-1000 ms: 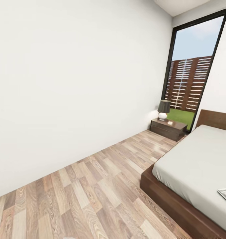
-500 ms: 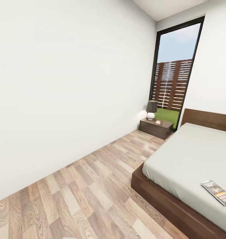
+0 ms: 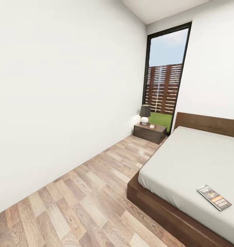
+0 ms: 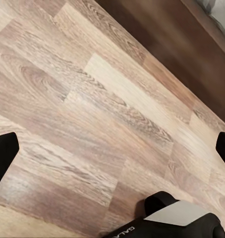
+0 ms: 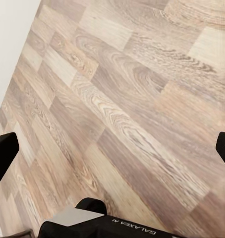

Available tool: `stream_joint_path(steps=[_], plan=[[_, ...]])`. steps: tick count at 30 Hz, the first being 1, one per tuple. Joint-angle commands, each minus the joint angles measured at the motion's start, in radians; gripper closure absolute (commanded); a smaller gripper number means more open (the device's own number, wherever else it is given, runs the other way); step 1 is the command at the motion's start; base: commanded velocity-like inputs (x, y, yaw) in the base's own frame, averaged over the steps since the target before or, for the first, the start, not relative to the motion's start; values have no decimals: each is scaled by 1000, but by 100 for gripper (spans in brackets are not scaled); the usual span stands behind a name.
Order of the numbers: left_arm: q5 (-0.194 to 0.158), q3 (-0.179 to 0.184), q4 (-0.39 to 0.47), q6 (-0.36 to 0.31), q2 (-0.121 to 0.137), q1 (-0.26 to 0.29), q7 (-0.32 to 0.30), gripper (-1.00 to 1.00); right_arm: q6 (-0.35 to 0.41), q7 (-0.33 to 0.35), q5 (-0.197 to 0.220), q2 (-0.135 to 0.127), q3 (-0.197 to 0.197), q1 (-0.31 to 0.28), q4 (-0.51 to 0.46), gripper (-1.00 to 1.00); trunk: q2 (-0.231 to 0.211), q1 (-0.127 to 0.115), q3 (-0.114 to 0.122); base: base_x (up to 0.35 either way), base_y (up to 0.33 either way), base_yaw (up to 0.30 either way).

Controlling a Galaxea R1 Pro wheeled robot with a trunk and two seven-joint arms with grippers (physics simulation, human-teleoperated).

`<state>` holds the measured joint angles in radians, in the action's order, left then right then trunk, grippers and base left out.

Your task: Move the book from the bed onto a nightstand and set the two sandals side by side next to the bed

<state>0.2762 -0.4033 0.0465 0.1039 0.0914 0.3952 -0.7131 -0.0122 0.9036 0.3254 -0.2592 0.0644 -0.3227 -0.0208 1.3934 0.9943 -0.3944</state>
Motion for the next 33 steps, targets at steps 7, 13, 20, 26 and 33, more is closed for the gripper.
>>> stream_joint_path(steps=[7,13,20,26,33], plan=[[11,-6,0,8,0,1,0,-100,-1,3,-5,0,6,-1,1,-100,1,0,3,3,0,-220],[11,-6,0,8,0,1,-1,-100,-1,3,-5,0,6,-1,1,-100,1,0,7,0,0,-220],[11,-6,0,8,0,1,-1,-100,-1,3,-5,0,6,-1,2,-100,1,0,11,0,0,-220],[11,-6,0,8,0,1,-1,-100,-1,3,-5,0,6,-1,1,-100,1,0,15,0,0,-220],[11,-6,0,8,0,1,-1,-100,-1,4,-5,0,6,-1,1,-100,1,0,20,0,0,-220]])
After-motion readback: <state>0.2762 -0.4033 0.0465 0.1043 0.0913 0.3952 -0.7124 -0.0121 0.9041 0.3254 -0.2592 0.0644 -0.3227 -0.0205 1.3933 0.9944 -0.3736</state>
